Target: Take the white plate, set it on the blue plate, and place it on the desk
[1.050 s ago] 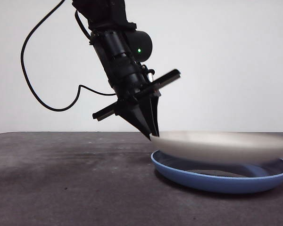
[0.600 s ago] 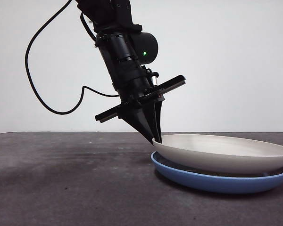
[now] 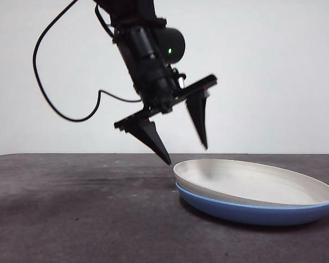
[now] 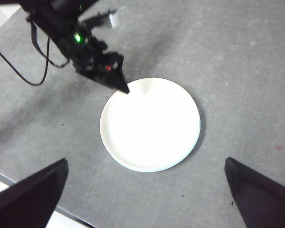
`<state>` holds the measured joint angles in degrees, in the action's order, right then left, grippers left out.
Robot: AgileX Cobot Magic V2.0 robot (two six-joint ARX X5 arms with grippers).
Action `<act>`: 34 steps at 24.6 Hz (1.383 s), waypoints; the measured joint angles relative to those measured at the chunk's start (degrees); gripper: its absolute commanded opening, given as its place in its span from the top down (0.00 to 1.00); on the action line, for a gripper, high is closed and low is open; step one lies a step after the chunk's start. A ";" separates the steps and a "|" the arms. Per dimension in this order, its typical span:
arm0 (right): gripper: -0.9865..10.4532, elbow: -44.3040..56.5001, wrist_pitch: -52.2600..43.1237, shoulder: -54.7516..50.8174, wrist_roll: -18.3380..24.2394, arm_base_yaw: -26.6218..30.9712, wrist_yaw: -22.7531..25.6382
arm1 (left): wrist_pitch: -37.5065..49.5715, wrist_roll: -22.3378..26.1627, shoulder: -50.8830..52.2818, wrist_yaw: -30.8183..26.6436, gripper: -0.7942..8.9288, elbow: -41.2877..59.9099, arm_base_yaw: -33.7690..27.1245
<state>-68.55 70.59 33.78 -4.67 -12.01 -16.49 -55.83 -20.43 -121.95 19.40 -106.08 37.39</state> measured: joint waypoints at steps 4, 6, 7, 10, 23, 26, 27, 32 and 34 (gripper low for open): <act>0.41 0.00 0.57 0.00 0.00 0.00 0.04 | -10.38 4.11 -0.02 -0.07 0.36 -9.88 -0.02; 0.41 0.00 0.59 0.00 0.00 0.02 0.04 | -17.62 7.50 -0.02 -0.20 0.36 -14.93 -0.04; 0.41 0.00 0.59 0.00 0.00 0.00 0.04 | -21.38 9.27 -0.02 -0.22 0.36 -17.51 -0.11; 0.41 0.00 0.59 0.00 -0.02 0.00 0.04 | -25.27 12.17 1.51 -3.45 0.36 -19.76 -0.13; 0.41 0.00 3.06 2.75 -3.10 0.00 0.02 | -25.20 17.66 44.37 -5.77 0.37 -5.75 -0.13; 0.41 0.00 3.06 4.92 -3.13 0.00 0.02 | -25.14 18.38 55.41 -5.79 0.37 2.32 -0.15; 0.41 0.00 3.04 5.55 -3.13 0.00 0.02 | -25.11 18.45 58.51 -5.79 0.37 4.68 -0.15; 0.41 0.00 3.06 8.63 -3.13 0.00 -0.68 | -24.52 18.45 70.51 -5.77 0.37 14.53 -0.15; 0.41 0.00 3.04 10.01 -3.13 0.00 -1.70 | -22.97 18.47 74.49 -5.79 0.37 17.86 -0.15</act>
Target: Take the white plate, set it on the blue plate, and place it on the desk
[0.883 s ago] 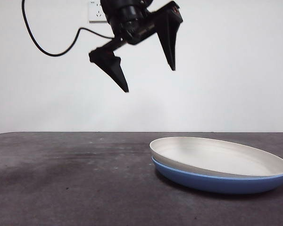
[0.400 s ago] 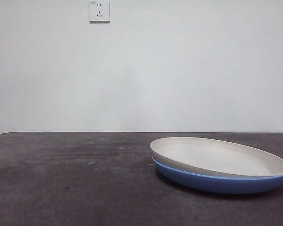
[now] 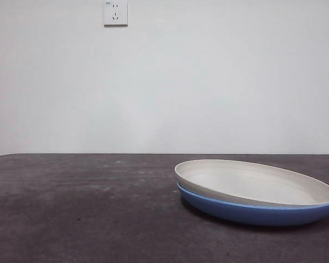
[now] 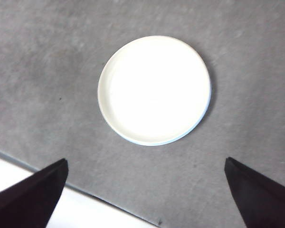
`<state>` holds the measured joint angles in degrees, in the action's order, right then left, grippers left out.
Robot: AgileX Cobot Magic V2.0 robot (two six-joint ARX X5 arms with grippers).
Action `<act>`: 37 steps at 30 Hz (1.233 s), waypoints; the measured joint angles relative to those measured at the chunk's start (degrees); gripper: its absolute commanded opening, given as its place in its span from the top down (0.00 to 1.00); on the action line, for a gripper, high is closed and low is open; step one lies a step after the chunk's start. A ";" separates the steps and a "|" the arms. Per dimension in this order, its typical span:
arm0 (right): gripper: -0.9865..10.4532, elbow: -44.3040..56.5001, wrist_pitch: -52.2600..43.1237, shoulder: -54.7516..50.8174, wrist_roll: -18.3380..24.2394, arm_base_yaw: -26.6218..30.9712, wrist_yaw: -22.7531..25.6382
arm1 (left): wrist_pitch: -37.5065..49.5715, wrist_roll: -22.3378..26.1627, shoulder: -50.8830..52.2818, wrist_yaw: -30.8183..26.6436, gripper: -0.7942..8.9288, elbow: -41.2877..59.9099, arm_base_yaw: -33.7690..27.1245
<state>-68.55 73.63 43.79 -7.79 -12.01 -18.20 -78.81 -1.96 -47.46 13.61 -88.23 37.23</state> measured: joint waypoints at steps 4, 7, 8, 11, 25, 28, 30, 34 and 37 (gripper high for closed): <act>0.41 0.00 -0.04 2.21 0.11 0.00 -0.17 | 1.03 -0.02 6.29 0.00 0.37 5.20 0.00; 0.41 0.04 -0.52 3.82 0.22 0.00 -0.20 | 1.55 0.00 10.34 0.00 0.37 8.92 0.00; 0.41 0.22 -1.05 4.33 0.26 0.00 -0.20 | 2.14 0.00 11.52 0.00 0.37 10.16 0.00; 0.41 2.25 -4.00 5.07 0.28 0.02 -0.68 | 4.76 0.00 14.01 0.00 0.37 13.53 0.00; 0.41 22.73 -20.87 8.63 -3.06 0.02 -1.29 | 13.86 -0.72 16.50 0.00 0.37 22.93 0.00; 0.41 23.41 -23.52 11.65 -3.43 0.04 -1.31 | 15.74 -1.53 16.50 0.55 0.37 22.93 0.00; 0.41 23.41 -25.88 14.05 -3.61 0.31 -2.03 | 16.31 -1.81 16.50 2.69 0.37 22.93 0.00; 0.41 23.41 -30.64 19.32 -3.65 1.64 -4.04 | 17.03 -2.01 16.44 4.87 0.37 22.93 0.00; 0.41 23.41 -34.67 23.19 -3.65 3.34 -4.26 | 17.05 -2.03 16.39 4.92 0.37 22.93 0.00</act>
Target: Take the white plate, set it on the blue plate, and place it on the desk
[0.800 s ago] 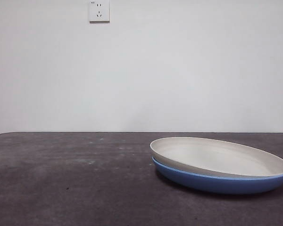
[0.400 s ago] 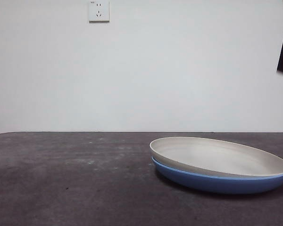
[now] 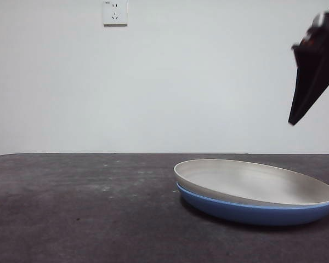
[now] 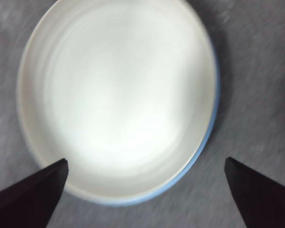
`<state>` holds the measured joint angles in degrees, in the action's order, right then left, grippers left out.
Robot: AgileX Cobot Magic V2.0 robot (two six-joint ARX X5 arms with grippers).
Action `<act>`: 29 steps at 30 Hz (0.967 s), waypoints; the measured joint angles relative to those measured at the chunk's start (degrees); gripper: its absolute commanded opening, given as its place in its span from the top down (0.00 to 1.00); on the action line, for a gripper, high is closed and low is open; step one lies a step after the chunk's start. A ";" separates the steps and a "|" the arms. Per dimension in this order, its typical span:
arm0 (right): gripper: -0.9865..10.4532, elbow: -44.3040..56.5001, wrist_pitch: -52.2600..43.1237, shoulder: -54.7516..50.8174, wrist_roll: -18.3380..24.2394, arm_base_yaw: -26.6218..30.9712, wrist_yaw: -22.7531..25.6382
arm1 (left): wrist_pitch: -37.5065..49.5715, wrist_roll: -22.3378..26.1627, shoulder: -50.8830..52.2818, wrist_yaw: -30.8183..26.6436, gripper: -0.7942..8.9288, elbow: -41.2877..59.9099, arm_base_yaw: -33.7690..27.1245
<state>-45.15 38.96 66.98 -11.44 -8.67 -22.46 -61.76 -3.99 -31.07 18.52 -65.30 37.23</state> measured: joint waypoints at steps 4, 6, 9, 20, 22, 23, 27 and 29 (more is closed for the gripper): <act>0.41 0.00 -4.17 5.20 -0.02 2.32 -1.84 | 0.44 0.04 0.00 0.02 0.37 0.00 0.00; 0.41 0.00 -5.95 7.78 -0.04 3.15 -3.82 | 1.01 0.33 0.00 0.02 0.37 0.00 0.00; 0.41 0.00 -8.24 11.37 -0.09 3.26 -6.19 | 2.32 1.97 0.00 0.02 0.37 0.00 0.00; 0.42 0.00 -11.82 18.29 -0.15 3.28 -6.47 | 4.15 3.54 0.00 0.02 0.37 0.00 0.00; 0.48 0.00 -12.48 18.58 -0.15 3.26 -6.58 | 4.17 3.54 0.00 0.02 0.37 0.00 0.00; 0.52 0.00 -12.79 18.69 -0.15 3.26 -6.69 | 4.17 3.54 0.00 0.02 0.37 0.00 0.00; 0.65 0.00 -13.03 19.04 -0.15 3.28 -6.93 | 4.15 3.56 0.00 0.02 0.37 0.00 0.00; 0.71 0.00 -13.05 19.23 -0.15 3.28 -6.91 | 4.15 3.56 0.00 0.02 0.37 0.00 0.00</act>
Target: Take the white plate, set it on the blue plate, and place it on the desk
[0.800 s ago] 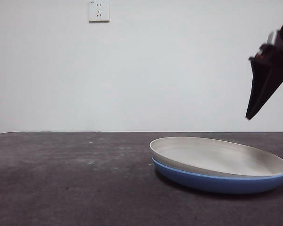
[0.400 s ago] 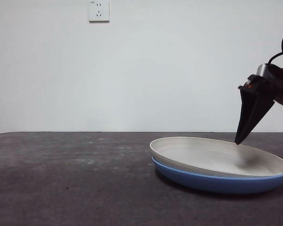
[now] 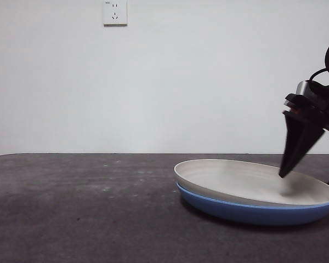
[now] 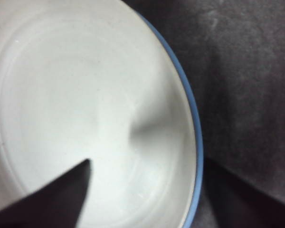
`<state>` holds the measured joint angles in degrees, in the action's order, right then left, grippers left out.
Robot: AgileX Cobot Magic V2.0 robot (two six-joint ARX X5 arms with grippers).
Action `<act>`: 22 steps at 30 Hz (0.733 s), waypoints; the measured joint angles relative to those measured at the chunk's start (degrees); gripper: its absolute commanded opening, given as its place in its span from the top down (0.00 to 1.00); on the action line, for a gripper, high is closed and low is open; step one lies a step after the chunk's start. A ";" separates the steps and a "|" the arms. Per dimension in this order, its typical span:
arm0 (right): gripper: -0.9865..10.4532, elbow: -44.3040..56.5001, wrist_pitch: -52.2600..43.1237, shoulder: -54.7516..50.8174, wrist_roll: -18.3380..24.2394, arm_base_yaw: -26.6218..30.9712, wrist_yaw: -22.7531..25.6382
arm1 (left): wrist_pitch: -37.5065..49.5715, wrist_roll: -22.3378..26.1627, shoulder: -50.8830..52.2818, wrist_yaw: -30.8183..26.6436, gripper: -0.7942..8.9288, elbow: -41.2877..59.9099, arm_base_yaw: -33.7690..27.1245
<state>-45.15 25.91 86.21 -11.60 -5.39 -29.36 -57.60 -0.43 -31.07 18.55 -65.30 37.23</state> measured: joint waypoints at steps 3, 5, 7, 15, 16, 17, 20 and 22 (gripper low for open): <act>0.75 0.00 0.02 0.59 -0.11 0.11 0.42 | 0.00 0.00 0.00 0.00 0.37 0.00 0.00; 0.82 0.00 0.13 1.07 -0.33 0.15 0.92 | 0.00 0.02 0.00 0.00 0.37 0.00 0.00; 0.91 0.00 0.31 1.40 -0.63 0.15 1.88 | 0.00 0.02 0.00 0.00 0.37 0.00 0.00; 0.91 -0.28 0.83 1.53 -2.27 0.28 2.91 | -0.04 0.13 0.00 0.00 0.37 0.00 0.00; 0.91 -0.81 1.95 1.53 -2.38 0.35 2.86 | -0.04 0.13 0.00 0.00 0.37 0.00 0.00; 0.91 -1.62 3.30 1.53 -2.43 0.35 2.89 | -0.04 0.13 0.00 0.00 0.37 0.00 0.00; 0.91 -5.51 8.02 1.53 -2.36 0.35 3.63 | -0.04 0.13 0.00 0.00 0.37 0.00 0.00; 0.91 -8.52 11.47 1.57 -2.34 0.13 4.33 | -0.04 0.15 0.00 0.00 0.37 0.00 0.00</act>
<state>-53.67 37.39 87.79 -13.93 -5.26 -25.04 -57.65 -0.27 -31.07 18.55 -65.30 37.23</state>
